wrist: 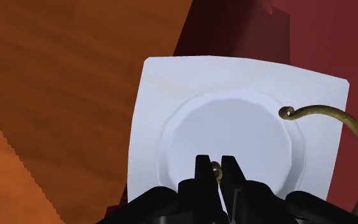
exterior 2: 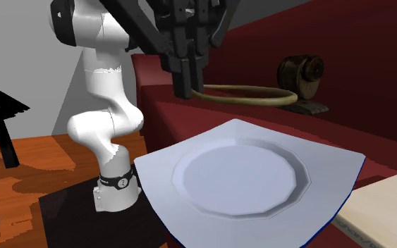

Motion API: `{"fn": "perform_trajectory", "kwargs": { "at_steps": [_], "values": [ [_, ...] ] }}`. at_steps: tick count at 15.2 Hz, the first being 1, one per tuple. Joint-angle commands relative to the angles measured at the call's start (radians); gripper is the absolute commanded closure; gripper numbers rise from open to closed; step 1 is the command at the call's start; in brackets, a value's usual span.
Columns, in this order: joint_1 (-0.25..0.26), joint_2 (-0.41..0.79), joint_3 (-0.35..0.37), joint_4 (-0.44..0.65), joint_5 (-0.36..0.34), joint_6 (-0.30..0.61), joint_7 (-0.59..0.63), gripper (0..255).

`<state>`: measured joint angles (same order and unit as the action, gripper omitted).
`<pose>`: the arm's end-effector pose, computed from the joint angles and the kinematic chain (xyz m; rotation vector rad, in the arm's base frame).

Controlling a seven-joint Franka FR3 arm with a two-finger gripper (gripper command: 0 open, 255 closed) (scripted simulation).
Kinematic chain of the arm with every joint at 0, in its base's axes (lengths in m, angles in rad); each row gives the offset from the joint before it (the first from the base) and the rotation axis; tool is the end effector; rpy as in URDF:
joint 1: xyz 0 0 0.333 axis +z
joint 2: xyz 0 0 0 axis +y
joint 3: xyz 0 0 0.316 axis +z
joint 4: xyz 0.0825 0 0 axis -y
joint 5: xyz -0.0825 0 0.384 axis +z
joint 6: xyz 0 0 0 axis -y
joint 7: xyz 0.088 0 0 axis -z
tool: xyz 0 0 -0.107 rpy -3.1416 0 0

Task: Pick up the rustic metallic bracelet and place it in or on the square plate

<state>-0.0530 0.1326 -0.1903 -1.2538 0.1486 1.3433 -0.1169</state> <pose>0.5581 -0.1097 0.6783 -3.0123 0.1427 0.0285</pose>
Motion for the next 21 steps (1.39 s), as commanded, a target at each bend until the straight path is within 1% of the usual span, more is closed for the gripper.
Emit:
{"fn": "perform_trajectory", "kwargs": {
  "at_steps": [1, 6, 13, 21],
  "values": [
    [-0.012, 0.045, -0.007, 0.037, 0.008, 0.005, -0.018, 255],
    [-0.004, 0.006, -0.004, -0.086, -0.002, 0.090, -0.023, 255],
    [0.003, -0.030, -0.001, -0.231, -0.010, 0.200, -0.030, 255],
    [0.003, -0.030, -0.001, -0.231, -0.010, 0.200, -0.030, 255]
  ]
}}
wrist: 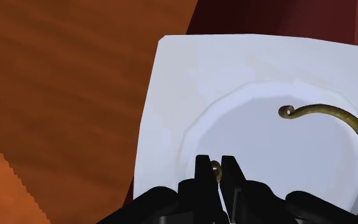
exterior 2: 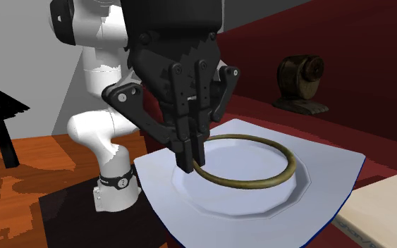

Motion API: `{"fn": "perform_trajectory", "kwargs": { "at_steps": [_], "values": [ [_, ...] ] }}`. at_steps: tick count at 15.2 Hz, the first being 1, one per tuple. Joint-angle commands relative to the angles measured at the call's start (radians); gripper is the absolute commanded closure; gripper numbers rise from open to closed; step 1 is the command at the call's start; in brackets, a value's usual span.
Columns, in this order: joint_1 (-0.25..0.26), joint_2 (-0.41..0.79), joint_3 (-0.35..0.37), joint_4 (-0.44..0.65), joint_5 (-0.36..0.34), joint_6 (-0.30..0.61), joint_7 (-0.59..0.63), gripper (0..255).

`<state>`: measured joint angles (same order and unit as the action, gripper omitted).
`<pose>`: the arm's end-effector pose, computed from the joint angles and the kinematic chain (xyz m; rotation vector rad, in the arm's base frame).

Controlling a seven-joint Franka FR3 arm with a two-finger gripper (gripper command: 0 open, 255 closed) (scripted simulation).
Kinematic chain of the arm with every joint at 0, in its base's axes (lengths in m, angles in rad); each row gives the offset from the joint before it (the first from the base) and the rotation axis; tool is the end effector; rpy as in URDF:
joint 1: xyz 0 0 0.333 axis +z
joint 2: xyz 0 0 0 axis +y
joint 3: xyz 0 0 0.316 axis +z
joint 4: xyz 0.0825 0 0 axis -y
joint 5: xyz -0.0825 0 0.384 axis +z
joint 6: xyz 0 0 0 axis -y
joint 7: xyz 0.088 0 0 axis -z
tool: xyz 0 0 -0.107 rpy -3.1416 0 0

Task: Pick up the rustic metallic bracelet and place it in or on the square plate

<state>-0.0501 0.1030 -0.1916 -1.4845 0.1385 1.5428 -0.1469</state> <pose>0.5706 -0.1190 0.6059 -3.0132 0.1407 0.0288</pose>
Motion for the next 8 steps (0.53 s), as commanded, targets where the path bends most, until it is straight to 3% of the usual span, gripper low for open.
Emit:
{"fn": "perform_trajectory", "kwargs": {
  "at_steps": [1, 6, 8],
  "values": [
    [0.000, 0.000, 0.000, 0.000, 0.000, 0.000, 0.000, 0],
    [0.000, 0.000, 0.000, 0.000, 0.000, 0.000, 0.000, 0],
    [-0.008, 0.027, -0.004, 0.103, 0.006, -0.078, -0.001, 0]
  ]
}}
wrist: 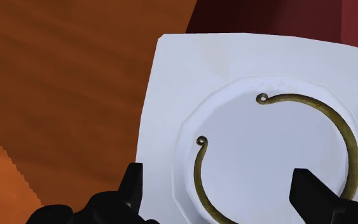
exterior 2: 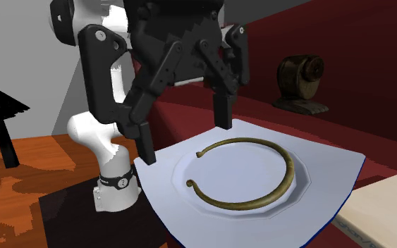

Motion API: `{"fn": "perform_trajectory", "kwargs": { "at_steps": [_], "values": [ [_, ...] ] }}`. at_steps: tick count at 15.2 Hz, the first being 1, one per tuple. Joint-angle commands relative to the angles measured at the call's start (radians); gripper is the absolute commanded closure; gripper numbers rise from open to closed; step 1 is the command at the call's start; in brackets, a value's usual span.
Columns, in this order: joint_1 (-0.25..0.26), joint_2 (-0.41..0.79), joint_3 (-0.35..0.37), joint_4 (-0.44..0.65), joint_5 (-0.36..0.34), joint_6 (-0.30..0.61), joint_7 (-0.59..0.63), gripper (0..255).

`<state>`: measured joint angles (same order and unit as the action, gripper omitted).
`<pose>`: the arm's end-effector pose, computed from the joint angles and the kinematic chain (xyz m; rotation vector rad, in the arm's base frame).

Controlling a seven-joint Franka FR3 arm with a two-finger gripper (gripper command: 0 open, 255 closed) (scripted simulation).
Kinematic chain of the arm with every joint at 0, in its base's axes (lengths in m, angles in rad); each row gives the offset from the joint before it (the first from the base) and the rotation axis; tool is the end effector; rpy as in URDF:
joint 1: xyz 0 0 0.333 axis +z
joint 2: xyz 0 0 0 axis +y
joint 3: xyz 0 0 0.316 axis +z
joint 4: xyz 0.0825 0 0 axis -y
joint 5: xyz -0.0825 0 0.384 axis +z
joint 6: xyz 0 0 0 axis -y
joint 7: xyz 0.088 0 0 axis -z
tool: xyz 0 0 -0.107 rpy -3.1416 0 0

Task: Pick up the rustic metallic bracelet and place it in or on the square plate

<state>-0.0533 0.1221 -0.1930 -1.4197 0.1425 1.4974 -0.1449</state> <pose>0.5724 -0.1195 0.6214 -3.0133 0.1403 0.0277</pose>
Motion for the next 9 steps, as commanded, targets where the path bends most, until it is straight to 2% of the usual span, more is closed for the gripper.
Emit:
{"fn": "perform_trajectory", "kwargs": {
  "at_steps": [1, 2, 9],
  "values": [
    [-0.009, 0.025, -0.006, 0.096, 0.006, -0.073, -0.003, 0],
    [-0.014, 0.041, -0.008, 0.145, 0.010, -0.107, -0.004, 0],
    [-0.014, 0.041, -0.007, 0.145, 0.010, -0.107, -0.004, 0]
  ]
}}
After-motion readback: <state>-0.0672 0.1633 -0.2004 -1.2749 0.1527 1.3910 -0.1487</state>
